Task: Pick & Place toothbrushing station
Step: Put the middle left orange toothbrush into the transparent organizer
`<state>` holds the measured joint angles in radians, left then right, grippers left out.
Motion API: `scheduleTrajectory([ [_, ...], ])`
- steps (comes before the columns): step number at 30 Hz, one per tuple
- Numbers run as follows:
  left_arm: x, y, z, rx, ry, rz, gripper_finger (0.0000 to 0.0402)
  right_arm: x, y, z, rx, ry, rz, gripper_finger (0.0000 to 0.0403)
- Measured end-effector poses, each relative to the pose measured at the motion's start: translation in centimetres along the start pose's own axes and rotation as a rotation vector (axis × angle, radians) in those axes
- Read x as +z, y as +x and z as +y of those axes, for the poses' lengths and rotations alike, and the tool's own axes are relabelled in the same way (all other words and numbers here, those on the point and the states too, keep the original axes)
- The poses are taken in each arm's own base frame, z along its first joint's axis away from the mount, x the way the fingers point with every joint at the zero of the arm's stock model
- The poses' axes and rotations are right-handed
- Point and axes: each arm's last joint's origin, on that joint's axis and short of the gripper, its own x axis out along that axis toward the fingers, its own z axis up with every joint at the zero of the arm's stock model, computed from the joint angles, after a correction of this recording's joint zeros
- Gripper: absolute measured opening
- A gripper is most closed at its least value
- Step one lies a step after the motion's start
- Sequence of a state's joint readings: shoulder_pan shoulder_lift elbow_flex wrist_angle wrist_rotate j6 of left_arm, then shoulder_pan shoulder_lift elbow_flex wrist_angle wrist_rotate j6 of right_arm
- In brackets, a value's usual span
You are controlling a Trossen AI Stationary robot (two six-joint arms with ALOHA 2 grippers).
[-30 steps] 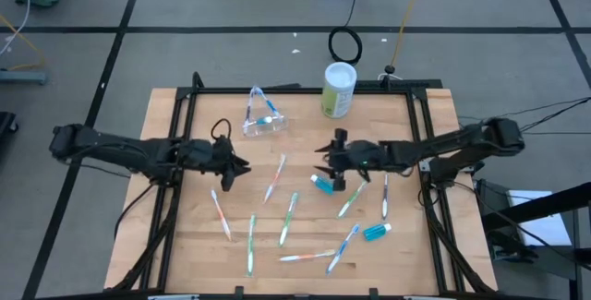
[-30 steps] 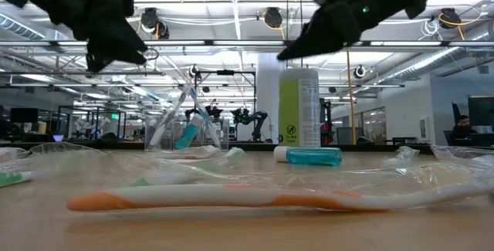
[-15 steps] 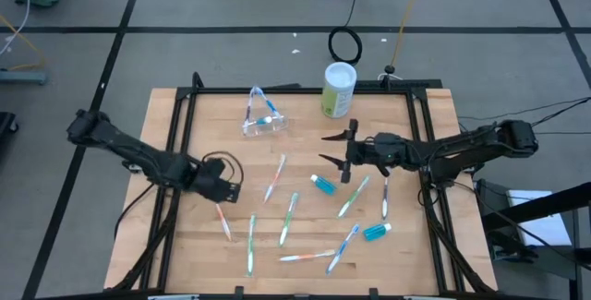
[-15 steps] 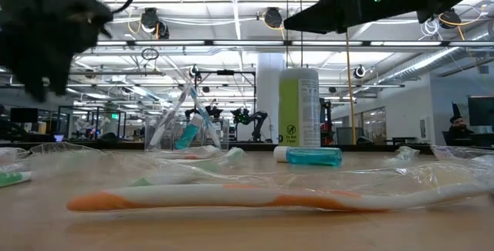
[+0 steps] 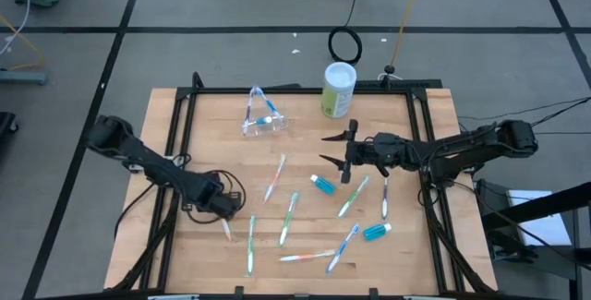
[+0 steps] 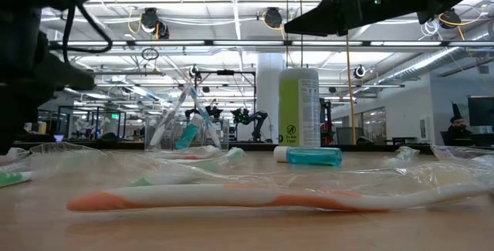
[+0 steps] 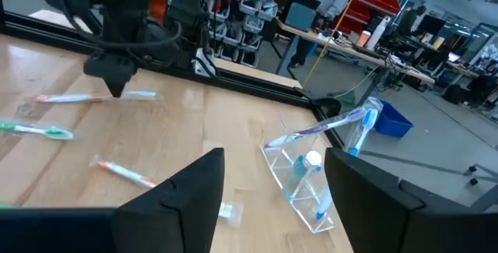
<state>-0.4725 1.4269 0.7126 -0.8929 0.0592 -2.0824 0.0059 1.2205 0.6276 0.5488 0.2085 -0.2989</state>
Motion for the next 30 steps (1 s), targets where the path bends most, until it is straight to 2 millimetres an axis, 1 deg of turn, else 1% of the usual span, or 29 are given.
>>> scheduleTrajectory([
  [4, 0.4, 1.1, 0.5, 0.033, -0.005, -0.041, 0.0131, 0.0, 0.0, 0.0, 0.0, 0.001, 0.0, 0.0215],
  [8, 1.0, 1.7, 0.7, 0.05, 0.043, -0.015, 0.0125, 0.0, 0.0, 0.0, 0.0, 0.002, -0.001, 0.0215],
  [11, 1.3, 1.7, 0.5, 0.04, 0.114, -0.027, 0.0096, 0.0, 0.0, 0.0, 0.001, 0.002, -0.001, 0.0215],
  [16, 1.7, 1.7, -0.1, -0.012, 0.152, -0.051, 0.0022, 0.0, 0.0, 0.0, 0.001, 0.002, -0.001, 0.0215],
  [18, 1.9, 1.5, -0.5, -0.052, 0.198, -0.074, 0.0013, 0.0, 0.0, 0.0, 0.001, 0.002, -0.001, 0.0215],
  [19, 2.1, 1.2, -0.6, -0.076, 0.21, -0.115, 0.0016, 0.0, 0.0, 0.0, 0.001, 0.002, 0.0, 0.0215],
  [20, 2.4, 0.9, -0.9, -0.108, 0.222, -0.194, 0.0021, 0.0, 0.0, 0.0, 0.001, 0.003, -0.001, 0.0215],
  [24, 3.2, -2.8, -2.8, -0.326, 0.259, -0.461, 0.0035, 0.0, 0.0, 0.0, 0.001, 0.003, -0.001, 0.0215],
  [28, 4.8, -6.8, -3.7, -0.452, 0.282, -0.816, 0.0019, 0.0, 0.0, 0.0, 0.001, 0.003, -0.001, 0.0215],
  [30, 5.7, -8.3, -4.2, -0.478, 0.26, -1.013, 0.001, 0.1, 0.0, 0.0, 0.0, 0.003, -0.004, 0.0215],
])
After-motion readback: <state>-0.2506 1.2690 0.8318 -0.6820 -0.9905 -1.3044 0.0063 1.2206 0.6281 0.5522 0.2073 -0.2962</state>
